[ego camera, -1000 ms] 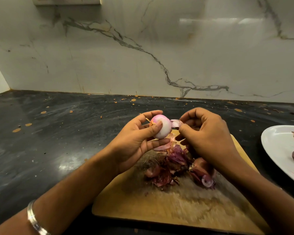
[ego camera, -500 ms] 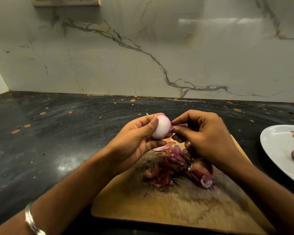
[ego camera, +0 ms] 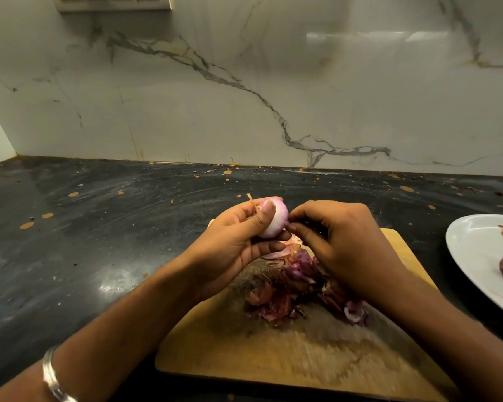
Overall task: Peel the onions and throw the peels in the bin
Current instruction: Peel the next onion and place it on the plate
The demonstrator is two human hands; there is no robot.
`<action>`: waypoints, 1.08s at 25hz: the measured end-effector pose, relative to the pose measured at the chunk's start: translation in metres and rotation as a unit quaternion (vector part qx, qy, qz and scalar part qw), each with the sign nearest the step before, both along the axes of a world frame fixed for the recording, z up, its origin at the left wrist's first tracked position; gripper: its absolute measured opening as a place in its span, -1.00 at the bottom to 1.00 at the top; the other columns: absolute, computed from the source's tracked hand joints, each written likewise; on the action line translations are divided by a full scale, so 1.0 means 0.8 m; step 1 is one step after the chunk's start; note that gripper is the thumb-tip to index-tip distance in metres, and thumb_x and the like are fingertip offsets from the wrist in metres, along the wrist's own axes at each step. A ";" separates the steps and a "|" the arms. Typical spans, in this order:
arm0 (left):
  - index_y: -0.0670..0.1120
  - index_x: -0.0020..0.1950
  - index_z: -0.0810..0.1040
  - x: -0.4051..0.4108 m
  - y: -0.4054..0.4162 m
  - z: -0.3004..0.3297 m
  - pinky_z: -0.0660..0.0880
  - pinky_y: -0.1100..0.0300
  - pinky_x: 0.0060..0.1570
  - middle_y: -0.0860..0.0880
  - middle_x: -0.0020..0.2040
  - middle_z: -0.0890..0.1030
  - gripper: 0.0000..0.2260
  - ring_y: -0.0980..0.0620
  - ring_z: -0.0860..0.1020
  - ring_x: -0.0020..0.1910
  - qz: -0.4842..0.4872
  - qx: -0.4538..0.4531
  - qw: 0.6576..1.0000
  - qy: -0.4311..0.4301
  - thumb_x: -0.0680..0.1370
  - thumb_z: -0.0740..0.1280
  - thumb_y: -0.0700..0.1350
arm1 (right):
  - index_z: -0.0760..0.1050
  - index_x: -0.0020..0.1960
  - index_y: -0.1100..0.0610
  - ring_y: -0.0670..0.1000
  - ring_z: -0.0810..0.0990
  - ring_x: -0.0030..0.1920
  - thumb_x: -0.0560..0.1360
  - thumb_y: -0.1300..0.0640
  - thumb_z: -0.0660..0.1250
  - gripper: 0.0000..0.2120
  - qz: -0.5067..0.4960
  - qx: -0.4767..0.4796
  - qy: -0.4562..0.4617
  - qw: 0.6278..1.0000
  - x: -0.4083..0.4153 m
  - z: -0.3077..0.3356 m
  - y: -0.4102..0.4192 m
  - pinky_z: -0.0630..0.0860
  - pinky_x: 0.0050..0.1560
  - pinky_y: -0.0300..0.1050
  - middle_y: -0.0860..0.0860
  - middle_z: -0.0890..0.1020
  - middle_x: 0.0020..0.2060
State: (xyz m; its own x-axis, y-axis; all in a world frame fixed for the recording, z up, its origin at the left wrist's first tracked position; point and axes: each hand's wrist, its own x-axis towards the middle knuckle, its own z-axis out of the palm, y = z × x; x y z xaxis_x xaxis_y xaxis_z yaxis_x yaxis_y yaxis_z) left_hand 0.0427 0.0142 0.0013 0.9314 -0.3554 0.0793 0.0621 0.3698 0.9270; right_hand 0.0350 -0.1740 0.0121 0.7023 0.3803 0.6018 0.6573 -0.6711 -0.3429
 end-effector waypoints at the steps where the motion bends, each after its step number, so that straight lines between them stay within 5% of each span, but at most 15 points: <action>1: -0.21 0.25 0.53 0.000 0.000 -0.001 0.64 0.21 -0.08 -0.17 0.00 0.65 -0.59 0.00 0.64 -0.06 0.003 0.004 1.000 -0.002 0.49 0.32 0.00 | 0.64 0.00 0.09 -0.10 0.59 -0.21 0.54 0.15 0.41 -0.94 -0.003 -0.010 -0.001 1.000 0.001 0.000 0.000 0.53 -0.17 -0.10 -0.08 0.66 -0.21; 10: -0.22 0.19 0.59 0.006 0.005 0.001 0.60 0.23 -0.24 -0.20 0.05 0.66 -0.65 -0.03 0.63 -0.12 0.038 -0.018 0.998 0.040 0.63 0.21 0.02 | 0.47 -0.06 0.03 -0.11 0.46 -0.27 0.63 0.17 0.24 -0.89 0.017 0.062 0.107 0.992 -0.001 0.000 0.003 0.31 -0.30 -0.28 -0.13 0.50 -0.33; 15: -0.13 0.32 0.54 0.008 0.006 0.002 0.59 0.22 -0.16 -0.16 0.16 0.62 -0.64 0.02 0.62 -0.09 0.062 -0.030 0.997 0.030 0.52 0.32 -0.15 | 0.64 -0.10 0.07 -0.11 0.57 -0.14 0.55 0.09 0.38 -0.90 0.050 0.029 0.087 0.995 -0.009 0.005 0.006 0.40 -0.18 -0.33 -0.11 0.59 -0.18; 18: -0.24 0.37 0.46 0.007 0.005 0.004 0.60 0.26 -0.14 -0.20 0.17 0.63 -0.52 0.04 0.66 -0.08 0.056 -0.033 0.998 0.027 0.45 0.36 -0.23 | 0.66 -0.09 0.06 -0.12 0.61 -0.17 0.51 0.08 0.43 -0.94 0.004 0.097 0.052 0.994 -0.007 0.005 0.003 0.47 -0.20 -0.30 -0.12 0.64 -0.20; 21: -0.22 0.33 0.49 0.004 0.005 0.003 0.63 0.22 -0.02 -0.17 0.11 0.67 -0.55 0.01 0.67 -0.01 0.036 -0.012 0.999 0.008 0.44 0.36 -0.25 | 0.65 0.04 0.02 -0.15 0.65 -0.24 0.50 0.03 0.44 -0.86 -0.020 0.213 0.112 0.970 -0.004 0.009 -0.002 0.54 -0.21 -0.28 -0.08 0.70 -0.18; 24: -0.18 0.32 0.50 -0.001 0.004 0.000 0.63 0.01 0.07 -0.19 0.17 0.66 -0.56 -0.12 0.66 0.11 0.006 0.022 1.000 -0.012 0.44 0.38 -0.24 | 0.69 0.06 0.02 -0.16 0.69 -0.22 0.49 0.06 0.47 -0.84 -0.003 0.232 0.161 0.959 -0.004 0.009 -0.003 0.54 -0.23 -0.34 -0.09 0.73 -0.21; 27: -0.17 0.32 0.51 -0.002 0.005 0.001 0.64 0.02 0.03 -0.20 0.19 0.65 -0.56 -0.15 0.66 0.13 0.001 0.035 0.999 -0.023 0.44 0.39 -0.23 | 0.72 0.00 0.05 -0.18 0.69 -0.28 0.47 0.12 0.49 -0.88 0.007 0.231 0.154 0.961 -0.007 0.012 -0.004 0.52 -0.32 -0.39 -0.11 0.73 -0.28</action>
